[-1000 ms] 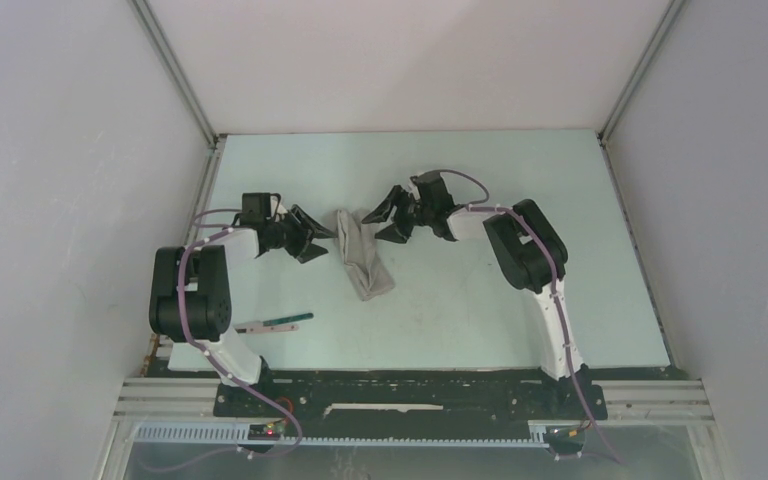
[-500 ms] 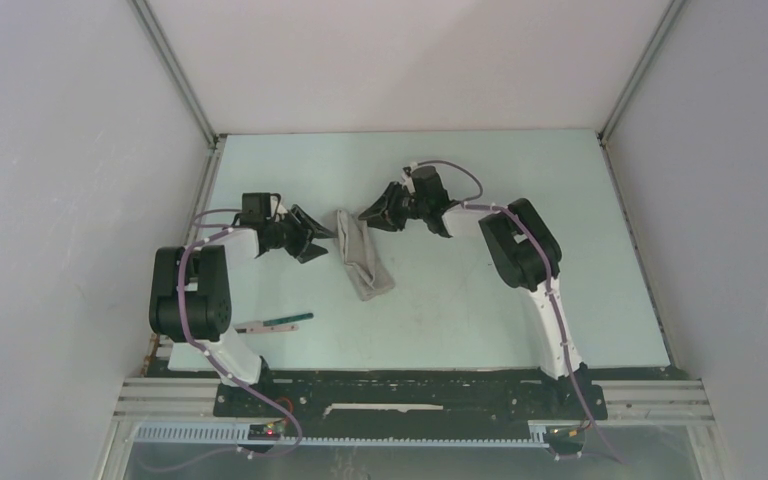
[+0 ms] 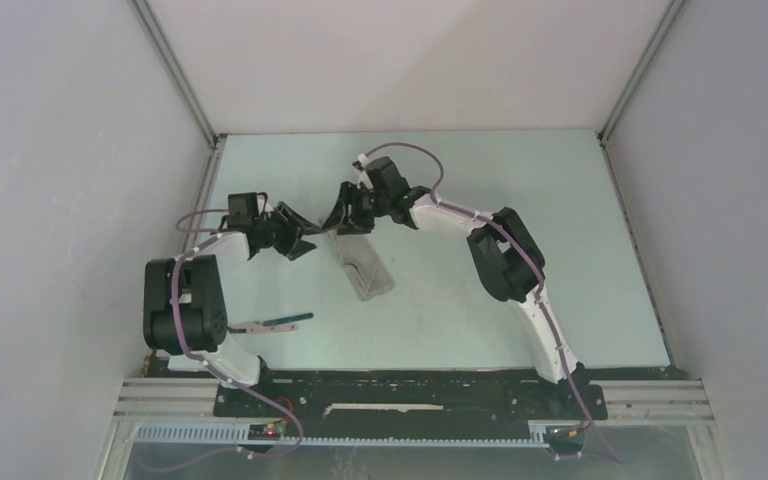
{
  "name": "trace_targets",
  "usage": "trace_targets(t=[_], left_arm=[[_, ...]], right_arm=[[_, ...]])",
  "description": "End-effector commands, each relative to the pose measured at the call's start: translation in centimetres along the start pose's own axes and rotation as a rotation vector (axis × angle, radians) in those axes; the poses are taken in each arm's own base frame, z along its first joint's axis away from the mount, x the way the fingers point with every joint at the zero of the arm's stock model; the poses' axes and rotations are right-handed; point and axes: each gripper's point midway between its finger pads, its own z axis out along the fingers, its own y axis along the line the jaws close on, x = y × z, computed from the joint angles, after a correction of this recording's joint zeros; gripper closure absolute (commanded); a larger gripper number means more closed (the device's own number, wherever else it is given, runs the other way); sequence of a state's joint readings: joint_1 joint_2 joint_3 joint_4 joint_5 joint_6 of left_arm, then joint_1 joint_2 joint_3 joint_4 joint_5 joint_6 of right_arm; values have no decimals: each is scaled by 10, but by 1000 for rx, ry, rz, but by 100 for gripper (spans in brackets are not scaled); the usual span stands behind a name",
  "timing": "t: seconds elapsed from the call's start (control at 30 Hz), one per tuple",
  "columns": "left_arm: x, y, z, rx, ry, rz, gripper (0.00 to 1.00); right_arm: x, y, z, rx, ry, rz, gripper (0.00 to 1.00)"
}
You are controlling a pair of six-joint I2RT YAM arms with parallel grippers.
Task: Fold the napkin into a case and place the utensils inside
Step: Fold the 2/3-rectangle-folded napkin at the center of the board.
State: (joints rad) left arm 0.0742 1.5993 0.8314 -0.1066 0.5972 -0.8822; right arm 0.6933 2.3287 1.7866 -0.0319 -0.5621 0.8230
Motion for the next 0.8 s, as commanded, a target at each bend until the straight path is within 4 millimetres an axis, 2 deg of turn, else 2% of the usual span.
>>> trace_targets(t=[0.0,0.1,0.17,0.3,0.43,0.47,0.53,0.6,0.77], left_arm=[[-7,-6,-8,19,-46,25,42],[-7,-5,-9,18,-43,26,42],[-9,-5,-10,16,-49,28,42],[-11,-11,-11,24,-33,60,41],[-13,-20,-17,13,-16,131,39],[-13,-23,-19,-4,-21,162,37],[-13,-24,-20,-88,-33,241,25],[-18,-30,-19,-158,-62,302,19],[-28,-34,-4,-298,-119,359,13]], right_arm=[[1,20,-8,110,31,-251,36],[8,13,-5,185,75,-330,32],[11,17,-8,194,89,-375,31],[11,28,-25,189,83,-394,31],[15,23,-49,201,72,-335,31],[23,11,-55,220,73,-317,31],[27,13,-71,213,49,-320,31],[37,5,-81,250,66,-323,31],[59,-6,-100,370,83,-438,30]])
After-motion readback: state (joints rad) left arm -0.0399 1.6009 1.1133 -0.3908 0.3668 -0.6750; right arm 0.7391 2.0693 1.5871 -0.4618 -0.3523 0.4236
